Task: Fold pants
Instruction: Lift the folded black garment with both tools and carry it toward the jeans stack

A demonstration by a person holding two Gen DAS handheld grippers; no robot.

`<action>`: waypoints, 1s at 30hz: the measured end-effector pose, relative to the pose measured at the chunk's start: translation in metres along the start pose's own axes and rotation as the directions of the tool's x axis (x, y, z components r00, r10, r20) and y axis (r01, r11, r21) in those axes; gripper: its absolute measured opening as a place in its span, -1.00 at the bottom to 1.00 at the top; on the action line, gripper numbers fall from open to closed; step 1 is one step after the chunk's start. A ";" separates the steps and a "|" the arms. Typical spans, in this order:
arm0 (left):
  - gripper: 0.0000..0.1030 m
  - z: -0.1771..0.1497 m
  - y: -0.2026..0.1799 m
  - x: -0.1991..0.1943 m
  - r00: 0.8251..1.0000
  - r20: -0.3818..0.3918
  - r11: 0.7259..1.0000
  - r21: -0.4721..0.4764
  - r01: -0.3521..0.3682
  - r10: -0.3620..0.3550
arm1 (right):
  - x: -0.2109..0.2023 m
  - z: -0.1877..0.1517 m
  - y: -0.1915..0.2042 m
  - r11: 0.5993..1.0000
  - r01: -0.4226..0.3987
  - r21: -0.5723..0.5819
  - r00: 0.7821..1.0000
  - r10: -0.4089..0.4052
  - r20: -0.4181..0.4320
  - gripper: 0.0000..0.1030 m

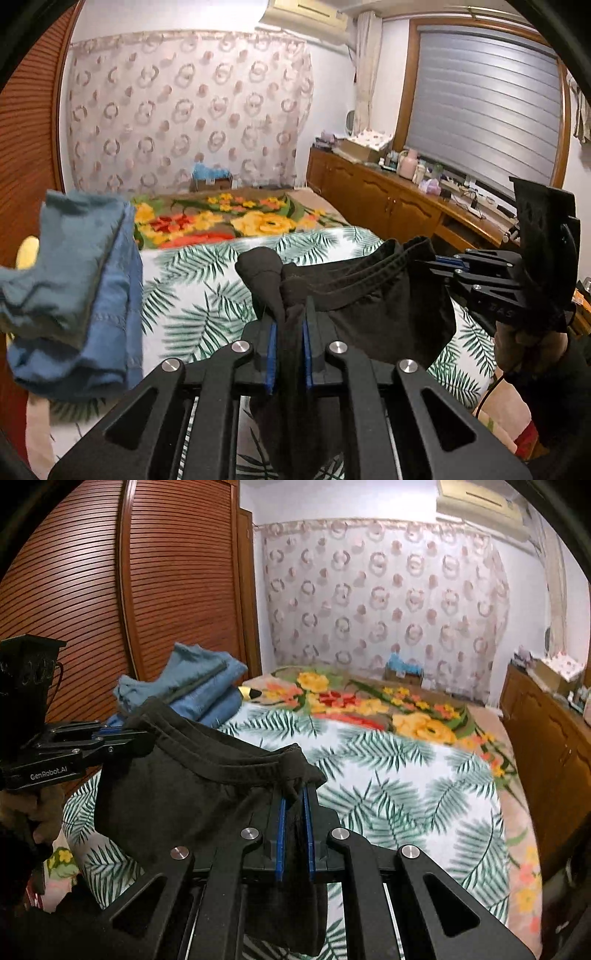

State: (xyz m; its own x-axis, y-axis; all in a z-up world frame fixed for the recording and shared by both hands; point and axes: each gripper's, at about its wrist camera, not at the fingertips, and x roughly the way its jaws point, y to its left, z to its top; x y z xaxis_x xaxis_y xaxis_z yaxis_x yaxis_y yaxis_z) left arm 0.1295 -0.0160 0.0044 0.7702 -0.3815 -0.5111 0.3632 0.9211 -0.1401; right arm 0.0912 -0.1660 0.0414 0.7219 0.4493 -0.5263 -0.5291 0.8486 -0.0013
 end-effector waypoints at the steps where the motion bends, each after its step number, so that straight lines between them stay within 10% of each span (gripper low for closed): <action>1: -0.76 0.003 0.001 -0.003 1.000 0.012 1.000 0.004 -0.004 0.004 | 0.000 0.002 0.001 1.000 0.000 -0.009 1.000 0.000 0.005 -0.84; 30: -0.76 0.046 0.105 -0.030 0.972 0.140 0.980 -0.085 -0.180 0.190 | 0.089 0.093 0.023 0.958 -0.105 -0.265 0.987 0.133 0.087 -0.84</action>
State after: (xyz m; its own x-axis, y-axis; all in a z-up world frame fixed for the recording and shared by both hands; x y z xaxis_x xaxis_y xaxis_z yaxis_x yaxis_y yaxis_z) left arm 0.1684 0.0889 0.0438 0.8910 -0.2061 -0.4046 0.1730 0.9779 -0.1172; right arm 0.1848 -0.0805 0.0737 0.6815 0.5807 -0.4454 -0.7014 0.6919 -0.1711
